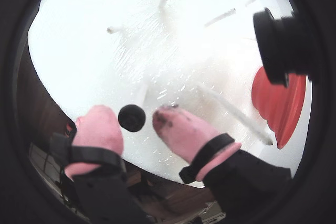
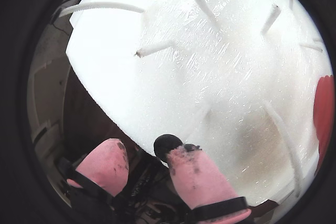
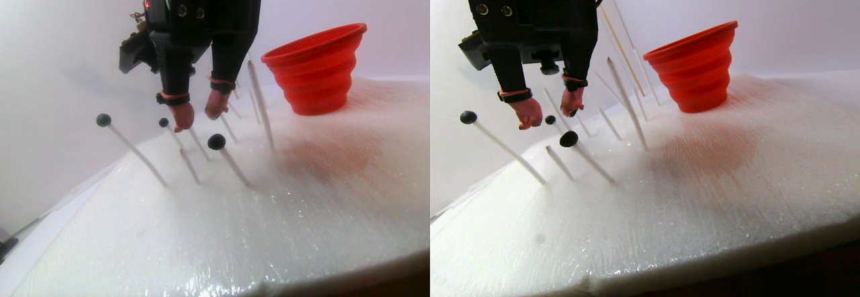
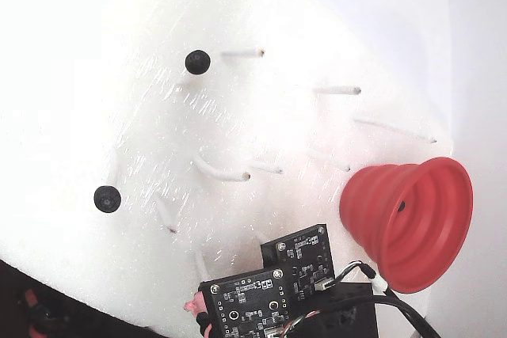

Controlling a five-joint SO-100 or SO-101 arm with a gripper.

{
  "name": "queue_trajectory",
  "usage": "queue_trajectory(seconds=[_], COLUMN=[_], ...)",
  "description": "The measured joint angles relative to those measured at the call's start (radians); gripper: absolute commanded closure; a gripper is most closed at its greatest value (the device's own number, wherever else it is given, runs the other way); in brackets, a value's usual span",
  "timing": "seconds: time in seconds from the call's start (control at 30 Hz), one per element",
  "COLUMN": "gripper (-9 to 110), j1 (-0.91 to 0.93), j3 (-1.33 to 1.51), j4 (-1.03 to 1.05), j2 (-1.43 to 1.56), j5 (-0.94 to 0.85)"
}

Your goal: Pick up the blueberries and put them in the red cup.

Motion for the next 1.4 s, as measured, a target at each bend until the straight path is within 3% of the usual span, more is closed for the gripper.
queue_trajectory(seconds=[1.4], gripper=[86], j1=[0.052], j3=[-0.018], j4=[-0.229], j2=[-0.25], j5=[-0.066])
